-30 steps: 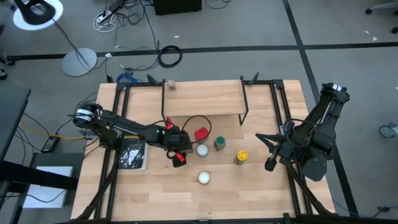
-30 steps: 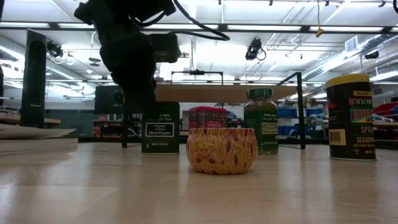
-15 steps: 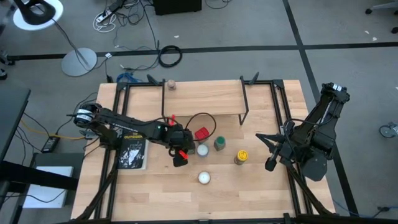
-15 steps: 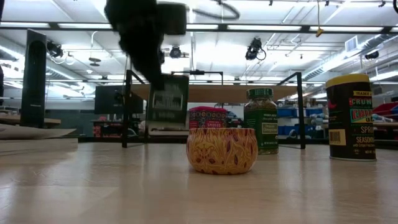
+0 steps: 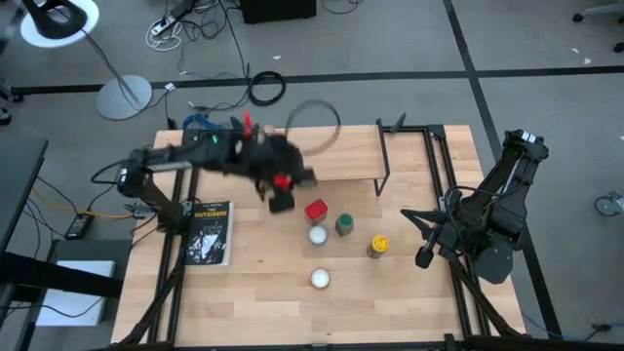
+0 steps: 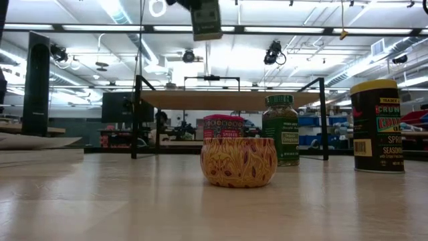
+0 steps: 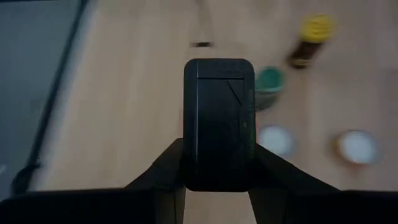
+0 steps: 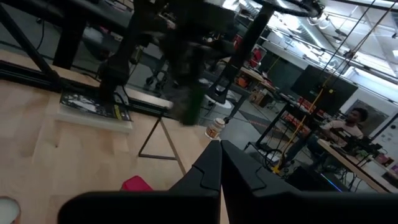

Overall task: Shelf spices
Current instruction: Put the black seasoning can on the shelf

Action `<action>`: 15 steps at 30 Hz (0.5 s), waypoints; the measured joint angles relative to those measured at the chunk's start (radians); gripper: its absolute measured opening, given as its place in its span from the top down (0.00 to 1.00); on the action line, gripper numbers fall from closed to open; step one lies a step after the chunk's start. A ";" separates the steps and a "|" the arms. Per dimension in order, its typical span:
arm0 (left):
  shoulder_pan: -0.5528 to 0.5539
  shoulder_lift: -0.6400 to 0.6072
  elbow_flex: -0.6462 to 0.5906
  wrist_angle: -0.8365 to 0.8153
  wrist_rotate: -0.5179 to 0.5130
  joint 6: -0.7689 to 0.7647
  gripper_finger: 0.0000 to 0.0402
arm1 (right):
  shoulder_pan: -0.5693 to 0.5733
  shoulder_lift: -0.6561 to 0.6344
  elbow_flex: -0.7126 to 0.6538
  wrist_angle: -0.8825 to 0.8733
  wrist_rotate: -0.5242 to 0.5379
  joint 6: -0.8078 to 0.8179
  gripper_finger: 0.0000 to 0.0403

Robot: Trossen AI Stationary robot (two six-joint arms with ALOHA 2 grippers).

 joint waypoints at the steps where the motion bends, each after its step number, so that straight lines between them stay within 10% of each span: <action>1: 0.037 0.000 0.018 -0.022 0.001 0.024 0.70 | 0.000 0.000 0.000 0.000 0.000 0.000 1.00; 15: 0.418 0.100 0.021 -0.017 0.178 0.299 0.70 | 0.000 0.000 0.000 0.004 0.000 -0.001 1.00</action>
